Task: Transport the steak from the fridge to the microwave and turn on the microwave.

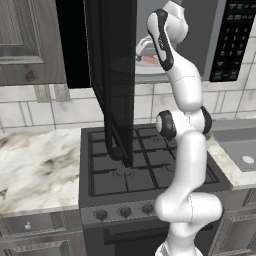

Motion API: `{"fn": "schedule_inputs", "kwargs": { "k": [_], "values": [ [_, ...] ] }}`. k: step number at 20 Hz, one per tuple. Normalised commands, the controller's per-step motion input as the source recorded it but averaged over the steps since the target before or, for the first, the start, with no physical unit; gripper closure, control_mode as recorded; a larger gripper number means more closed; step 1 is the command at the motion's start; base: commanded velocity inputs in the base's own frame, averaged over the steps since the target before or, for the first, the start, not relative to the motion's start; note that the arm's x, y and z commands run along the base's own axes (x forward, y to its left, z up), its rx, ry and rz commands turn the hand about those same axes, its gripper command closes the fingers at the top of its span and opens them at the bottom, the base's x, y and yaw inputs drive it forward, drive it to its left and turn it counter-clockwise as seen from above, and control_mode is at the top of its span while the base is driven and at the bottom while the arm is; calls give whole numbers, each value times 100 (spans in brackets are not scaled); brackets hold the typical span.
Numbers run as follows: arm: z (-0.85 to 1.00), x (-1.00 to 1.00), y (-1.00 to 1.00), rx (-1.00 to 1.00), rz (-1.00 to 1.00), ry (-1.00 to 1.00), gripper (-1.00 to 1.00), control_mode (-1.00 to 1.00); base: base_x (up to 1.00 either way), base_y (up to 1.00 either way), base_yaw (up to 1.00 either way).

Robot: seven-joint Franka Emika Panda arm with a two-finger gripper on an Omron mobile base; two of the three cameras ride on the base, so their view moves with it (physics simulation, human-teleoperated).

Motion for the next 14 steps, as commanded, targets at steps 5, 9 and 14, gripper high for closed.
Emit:
{"fn": "schedule_inputs", "kwargs": {
  "k": [5,9,14],
  "values": [
    [0,0,0,0,0,-7,-100,-100,0,0,0],
    [0,-1,0,0,0,-13,-100,-100,0,0,0],
    [0,-1,0,0,0,-17,-100,-100,0,0,0]
  ]
}}
